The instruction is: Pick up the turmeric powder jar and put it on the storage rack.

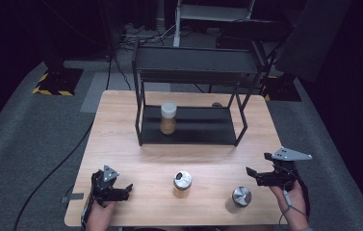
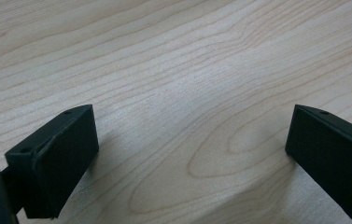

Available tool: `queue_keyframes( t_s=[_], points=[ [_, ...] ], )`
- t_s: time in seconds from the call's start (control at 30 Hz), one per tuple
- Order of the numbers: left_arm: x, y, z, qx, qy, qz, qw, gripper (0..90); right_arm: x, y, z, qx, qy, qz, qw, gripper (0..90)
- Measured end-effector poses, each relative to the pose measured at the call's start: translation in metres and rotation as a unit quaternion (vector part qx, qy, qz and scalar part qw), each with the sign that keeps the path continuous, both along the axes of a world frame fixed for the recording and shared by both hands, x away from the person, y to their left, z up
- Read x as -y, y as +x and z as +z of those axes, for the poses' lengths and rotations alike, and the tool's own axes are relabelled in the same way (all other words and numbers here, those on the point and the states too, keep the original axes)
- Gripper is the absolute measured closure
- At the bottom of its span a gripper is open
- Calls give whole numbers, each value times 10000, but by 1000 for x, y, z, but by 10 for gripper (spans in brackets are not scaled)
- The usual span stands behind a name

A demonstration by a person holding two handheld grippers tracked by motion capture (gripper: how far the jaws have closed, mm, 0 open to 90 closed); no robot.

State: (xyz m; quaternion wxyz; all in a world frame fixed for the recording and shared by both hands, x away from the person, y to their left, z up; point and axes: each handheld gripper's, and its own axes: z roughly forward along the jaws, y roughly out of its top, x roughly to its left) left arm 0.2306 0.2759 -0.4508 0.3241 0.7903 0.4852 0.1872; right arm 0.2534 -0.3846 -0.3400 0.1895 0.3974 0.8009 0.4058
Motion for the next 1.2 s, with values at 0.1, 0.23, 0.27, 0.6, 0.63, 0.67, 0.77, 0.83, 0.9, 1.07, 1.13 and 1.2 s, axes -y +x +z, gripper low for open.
queue_keyframes(
  t_s=[0.1, 0.23, 0.27, 0.6, 0.63, 0.67, 0.77, 0.83, 0.9, 1.07, 1.13, 1.2],
  points=[
    [0, 0, 0, -4, 12, -6, 10000, 18, -4, 0, 4, -33, 31, 38, 10000, 43],
    [0, 1, 1, -10, 22, -7, 10000, 16, -13, 0, 8, -54, 59, 107, 9999, 44],
    [0, 1, 0, -6, 22, -10, 10000, 16, -16, 0, 9, -48, 55, 135, 9999, 44],
    [1, 1, 0, -7, 21, -4, 10000, 13, -43, 1, 19, -22, -26, 358, 9994, 45],
    [1, 1, 0, -7, 21, -4, 10000, 13, -46, 1, 19, -14, -36, 373, 9993, 46],
    [1, 1, 0, -7, 20, -3, 10000, 13, -49, 1, 20, -15, -38, 391, 9992, 45],
    [1, 1, 0, -8, 20, -4, 10000, 13, -55, 1, 22, 3, -49, 424, 9991, 45],
    [0, 1, 0, -9, 23, -7, 10000, 13, -59, 0, 23, 33, -72, 449, 9990, 46],
    [1, 2, 1, -13, 25, -8, 10000, 11, -64, -1, 25, 76, -110, 465, 9988, 46],
    [1, 2, 1, -23, 30, -7, 10000, 9, -71, 0, 25, 92, -136, 497, 9986, 46],
    [1, 2, 1, -23, 30, -11, 10000, 8, -74, 0, 26, 84, -144, 525, 9985, 46],
    [1, 2, 1, -22, 30, -11, 10000, 8, -78, 0, 26, 84, -151, 559, 9983, 46]
  ],
)
